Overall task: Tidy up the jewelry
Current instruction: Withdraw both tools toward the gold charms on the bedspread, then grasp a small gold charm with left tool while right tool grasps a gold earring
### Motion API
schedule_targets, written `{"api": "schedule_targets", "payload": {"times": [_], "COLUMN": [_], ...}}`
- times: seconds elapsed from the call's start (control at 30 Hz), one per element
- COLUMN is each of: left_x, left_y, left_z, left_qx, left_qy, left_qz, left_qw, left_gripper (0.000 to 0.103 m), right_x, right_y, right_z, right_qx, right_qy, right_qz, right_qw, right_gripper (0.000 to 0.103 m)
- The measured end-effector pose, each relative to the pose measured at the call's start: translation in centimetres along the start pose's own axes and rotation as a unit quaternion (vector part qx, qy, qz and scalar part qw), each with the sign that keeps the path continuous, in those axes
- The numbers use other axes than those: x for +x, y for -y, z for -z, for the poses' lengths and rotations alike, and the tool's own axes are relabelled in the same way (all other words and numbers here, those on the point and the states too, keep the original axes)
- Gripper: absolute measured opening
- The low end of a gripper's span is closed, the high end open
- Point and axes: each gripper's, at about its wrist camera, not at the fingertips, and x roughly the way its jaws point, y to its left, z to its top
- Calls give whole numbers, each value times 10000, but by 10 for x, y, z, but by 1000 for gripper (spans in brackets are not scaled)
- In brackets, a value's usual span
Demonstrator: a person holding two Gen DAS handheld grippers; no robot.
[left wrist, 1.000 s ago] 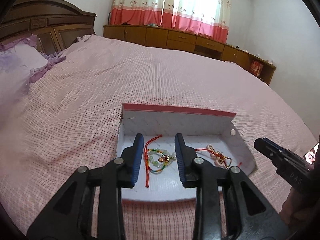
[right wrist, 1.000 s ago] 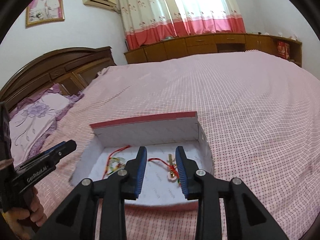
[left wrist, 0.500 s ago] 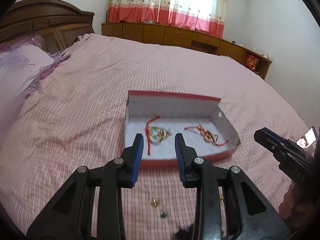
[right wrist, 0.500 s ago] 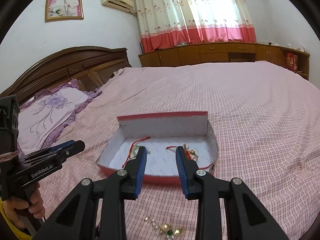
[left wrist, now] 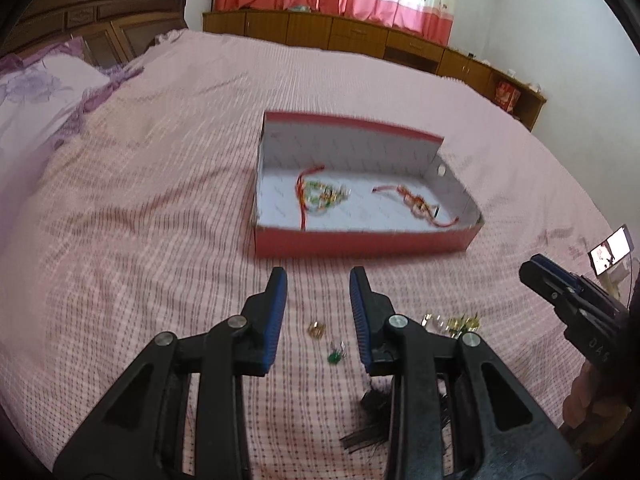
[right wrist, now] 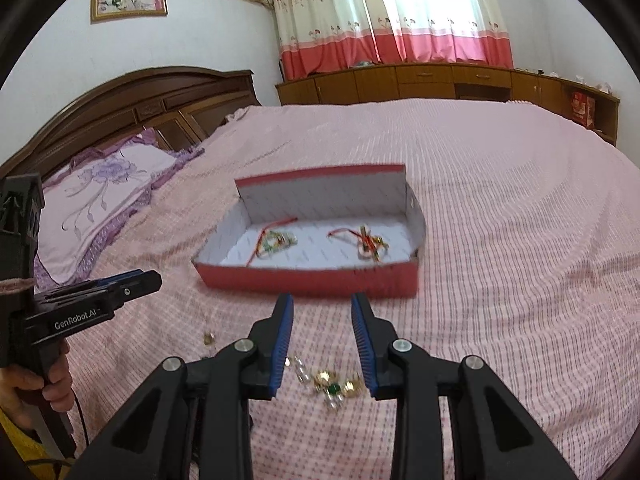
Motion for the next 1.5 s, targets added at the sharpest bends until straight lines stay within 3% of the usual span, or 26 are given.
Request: {"api": "schedule_targets", "payload": {"times": [0.37, 0.67, 0.83, 1.0, 1.07, 1.33, 1.37, 1.5], "left_x": [28, 46, 67, 71, 73, 75, 75, 75], "left_y": [-2, 6, 9, 8, 8, 11, 11, 11], "left_z": [24, 30, 38, 41, 41, 41, 41, 41], "left_qx": [-74, 137, 245, 338, 360, 454, 457, 490], "left_qy": [-520, -601, -912, -860, -868, -816, -814, -797], "left_qz": [-21, 10, -17, -23, -38, -62, -62, -68], "left_qw": [9986, 9981, 9955, 9957, 9956, 9956, 9956, 9956], "left_gripper": [24, 23, 23, 17, 4, 5, 5, 5], "right_x": [13, 30, 37, 43, 44, 52, 53, 61], "right_y": [14, 22, 27, 29, 30, 31, 31, 30], "right_z": [31, 46, 51, 54, 55, 59, 58, 57], "right_qx": [45, 126, 185, 239, 264, 329, 332, 351], "right_qy": [-391, -656, -758, -817, -839, -897, -905, -986], "right_qz": [239, 330, 342, 312, 289, 206, 200, 146], "right_qw": [9989, 9972, 9964, 9959, 9957, 9952, 9951, 9944], "right_gripper": [33, 33, 33, 33, 33, 33, 32, 13]}}
